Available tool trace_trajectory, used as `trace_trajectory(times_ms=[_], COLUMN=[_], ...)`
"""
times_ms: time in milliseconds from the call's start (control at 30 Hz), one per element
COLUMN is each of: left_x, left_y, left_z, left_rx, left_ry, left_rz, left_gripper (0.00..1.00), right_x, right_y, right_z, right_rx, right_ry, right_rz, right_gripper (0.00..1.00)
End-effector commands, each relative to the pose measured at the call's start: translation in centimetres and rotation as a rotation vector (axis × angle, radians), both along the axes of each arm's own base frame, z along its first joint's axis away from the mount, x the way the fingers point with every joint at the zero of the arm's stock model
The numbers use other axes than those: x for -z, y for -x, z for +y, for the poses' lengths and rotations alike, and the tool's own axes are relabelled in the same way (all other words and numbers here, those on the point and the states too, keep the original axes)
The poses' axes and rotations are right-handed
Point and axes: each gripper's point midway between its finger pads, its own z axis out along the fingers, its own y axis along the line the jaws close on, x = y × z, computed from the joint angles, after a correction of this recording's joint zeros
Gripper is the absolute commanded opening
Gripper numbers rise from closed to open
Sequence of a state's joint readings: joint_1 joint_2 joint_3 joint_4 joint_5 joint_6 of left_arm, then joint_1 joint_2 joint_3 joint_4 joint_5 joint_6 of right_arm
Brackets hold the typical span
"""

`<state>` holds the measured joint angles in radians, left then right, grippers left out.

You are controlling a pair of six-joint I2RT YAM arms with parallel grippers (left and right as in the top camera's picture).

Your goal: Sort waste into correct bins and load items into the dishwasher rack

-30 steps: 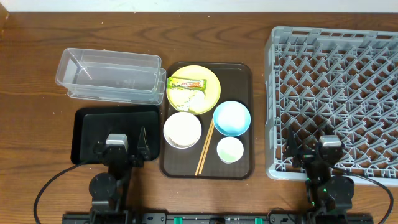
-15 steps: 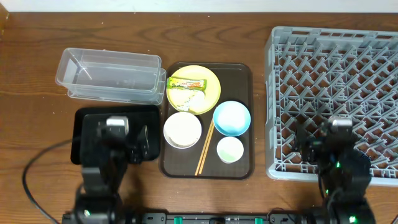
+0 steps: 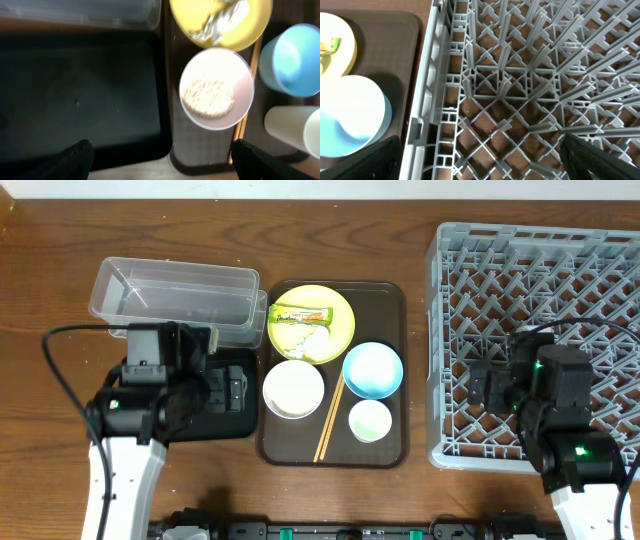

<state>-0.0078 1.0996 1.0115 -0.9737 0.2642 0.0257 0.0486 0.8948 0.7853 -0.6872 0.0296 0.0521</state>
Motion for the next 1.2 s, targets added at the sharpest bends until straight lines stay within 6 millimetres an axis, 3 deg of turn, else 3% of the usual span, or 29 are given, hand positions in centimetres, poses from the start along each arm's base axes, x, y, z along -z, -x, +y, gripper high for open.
trace_trajectory(times_ms=[0, 267, 400, 533, 733, 900, 967, 1167], left_x=[0.1, -2.2, -1.9, 0.1, 4.8, 8.8, 10.2, 12.8], left_y=[-0.9, -8.2, -11.2, -13.0, -14.2, -14.7, -14.9, -14.9], left_z=[-0.3, -3.1, -5.4, -8.1, -12.7, -14.0, -14.2, -14.2], left_rx=[0.005, 0.055, 0.14, 0.247, 0.373, 0.401, 0.405, 0.411], left_ry=[0.017, 0.113, 0.051, -0.048, -0.084, -0.09, -0.091, -0.095], left_rz=[0.005, -0.238, -0.303, -0.334, -0.305, -0.246, -0.226, -0.178], left_gripper=[0.91, 0.91, 0.91, 0.91, 0.89, 0.79, 0.7, 0.56], right_x=[-0.9, -1.0, -1.0, -1.0, -1.0, -1.0, -1.0, -1.0], right_y=[-0.4, -0.4, -0.4, -0.4, -0.4, -0.4, -0.4, -0.4], right_z=[-0.1, -0.1, -0.1, -0.1, -0.1, -0.1, -0.1, -0.1], right_rx=[0.01, 0.01, 0.01, 0.01, 0.01, 0.01, 0.01, 0.01], right_ry=[-0.017, -0.017, -0.017, -0.017, -0.017, -0.017, -0.017, -0.017], right_rz=[-0.023, -0.027, -0.027, -0.027, -0.027, -0.027, -0.027, -0.027], right_gripper=[0.99, 0.99, 0.99, 0.99, 0.99, 0.99, 0.99, 0.99])
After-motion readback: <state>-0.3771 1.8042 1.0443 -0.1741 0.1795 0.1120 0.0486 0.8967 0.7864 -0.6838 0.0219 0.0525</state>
